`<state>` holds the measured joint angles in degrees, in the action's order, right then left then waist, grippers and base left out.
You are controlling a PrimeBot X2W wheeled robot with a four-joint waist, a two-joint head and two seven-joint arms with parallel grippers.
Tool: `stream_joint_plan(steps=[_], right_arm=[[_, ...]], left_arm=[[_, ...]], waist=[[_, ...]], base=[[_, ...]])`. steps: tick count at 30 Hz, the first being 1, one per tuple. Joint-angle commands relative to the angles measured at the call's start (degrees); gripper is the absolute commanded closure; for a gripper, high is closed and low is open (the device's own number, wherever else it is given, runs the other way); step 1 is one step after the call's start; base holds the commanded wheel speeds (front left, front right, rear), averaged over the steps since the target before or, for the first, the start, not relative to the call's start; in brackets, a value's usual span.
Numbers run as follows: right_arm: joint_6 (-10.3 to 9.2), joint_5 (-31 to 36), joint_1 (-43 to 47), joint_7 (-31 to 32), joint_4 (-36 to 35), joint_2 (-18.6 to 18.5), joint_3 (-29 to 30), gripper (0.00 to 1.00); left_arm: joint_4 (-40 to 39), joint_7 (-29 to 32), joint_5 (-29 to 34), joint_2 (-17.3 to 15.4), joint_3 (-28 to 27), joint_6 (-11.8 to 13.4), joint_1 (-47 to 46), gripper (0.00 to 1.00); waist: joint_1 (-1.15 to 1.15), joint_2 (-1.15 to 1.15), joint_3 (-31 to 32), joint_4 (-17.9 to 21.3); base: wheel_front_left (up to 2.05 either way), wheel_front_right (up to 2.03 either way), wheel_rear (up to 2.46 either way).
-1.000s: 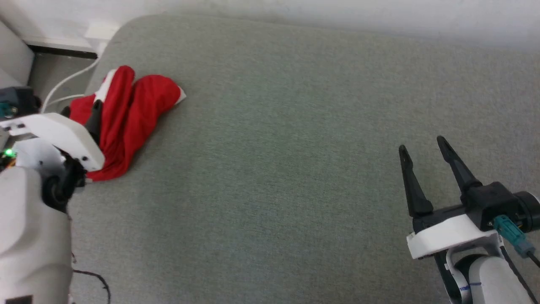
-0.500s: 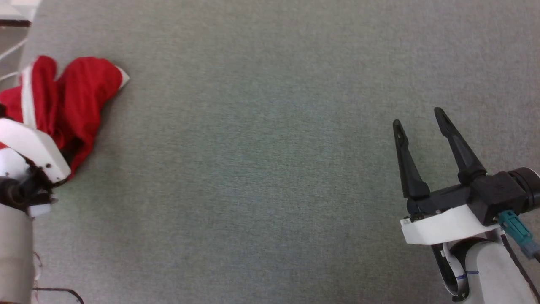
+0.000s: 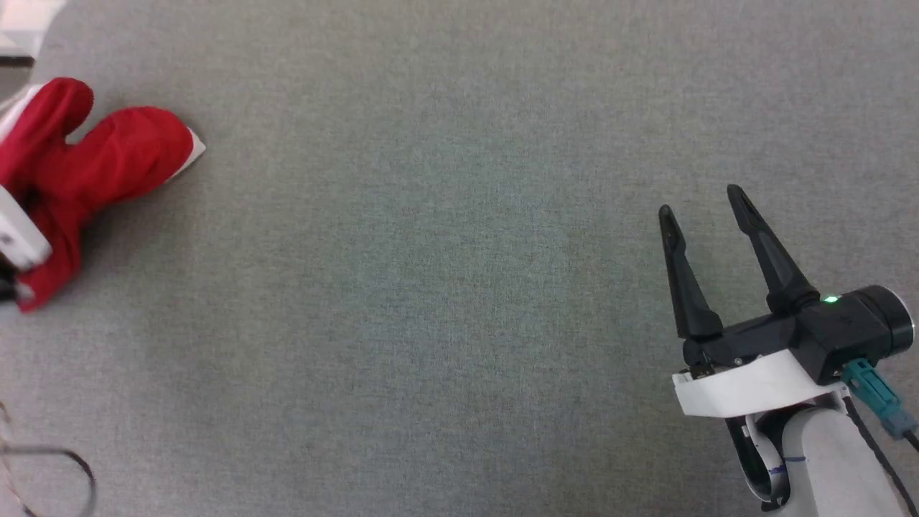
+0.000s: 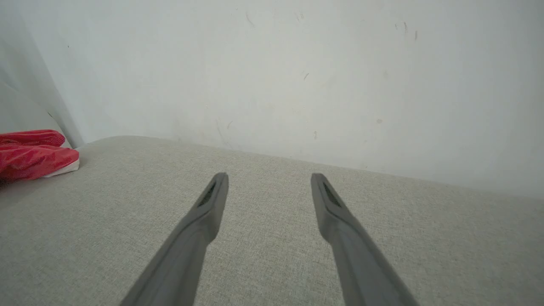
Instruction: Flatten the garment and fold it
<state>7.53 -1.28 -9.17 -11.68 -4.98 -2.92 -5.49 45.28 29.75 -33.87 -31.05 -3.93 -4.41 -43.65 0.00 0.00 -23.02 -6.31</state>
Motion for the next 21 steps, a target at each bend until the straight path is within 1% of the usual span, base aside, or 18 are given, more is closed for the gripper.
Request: stream_joint_plan(steps=[1, 2, 4, 6, 9, 12, 16, 18, 21], right_arm=[[-0.04, -1.2, -0.4, -0.8, 1.0, 0.0, 0.5, 0.0], [-0.04, -1.2, -0.4, -0.8, 1.0, 0.0, 0.5, 0.0], [-0.04, -2.2, -0.2, -1.3, 2.2, 0.0, 1.1, 0.0], [-0.04, -3.2, 0.3, -1.7, 3.4, 0.0, 2.0, 0.0], [-0.04, -4.4, 0.8, -2.2, 4.9, 0.0, 3.2, 0.0], [-0.04, -5.1, 1.1, -2.4, 5.9, 0.0, 4.3, 0.0], [-0.04, -5.6, 1.7, -2.7, 6.8, 0.0, 5.9, 0.0], [-0.04, -5.9, 2.0, -2.7, 7.1, 0.0, 6.5, 0.0], [-0.04, -6.0, 2.5, -2.7, 7.3, 0.0, 7.1, 0.0]], left_arm=[[-0.9, -4.5, 0.6, -1.8, -0.2, 0.7, -3.6, 1.0], [-0.9, -4.5, 0.6, -1.8, -0.2, 0.7, -3.6, 1.0], [-1.9, -8.2, 1.0, -2.0, -0.1, 0.8, -5.4, 1.0], [-3.6, -12.6, 2.2, -1.9, 0.4, 0.9, -6.6, 1.0], [-5.7, -19.4, 4.1, -1.8, 1.6, 0.0, -8.1, 1.0], [-7.6, -26.1, 6.1, -0.7, 3.2, -0.6, -9.6, 1.0], [-10.1, -32.9, 8.4, 2.5, 6.0, -0.7, -10.1, 1.0], [-11.3, -35.3, 8.6, 4.8, 7.0, -0.6, -9.8, 1.0], [-12.9, -37.9, 8.7, 9.1, 9.2, -0.6, -8.0, 1.0]], waist=[[0.0, 0.0, 3.2, -0.3], [0.0, 0.0, 3.2, -0.3], [0.0, 0.0, 4.8, -0.4], [0.0, 0.0, 6.7, -0.3], [0.0, 0.0, 9.4, 0.2], [0.0, 0.0, 11.6, 1.1], [0.0, 0.0, 14.0, 2.9], [0.0, 0.0, 14.7, 3.9], [0.0, 0.0, 15.7, 5.9]], base=[[0.0, 0.0, 0.0], [0.0, 0.0, 0.0], [0.0, 0.0, 0.0], [0.0, 0.0, 0.0], [0.0, 0.0, 0.0], [0.0, 0.0, 0.0], [0.0, 0.0, 0.0], [0.0, 0.0, 0.0], [0.0, 0.0, 0.0]])
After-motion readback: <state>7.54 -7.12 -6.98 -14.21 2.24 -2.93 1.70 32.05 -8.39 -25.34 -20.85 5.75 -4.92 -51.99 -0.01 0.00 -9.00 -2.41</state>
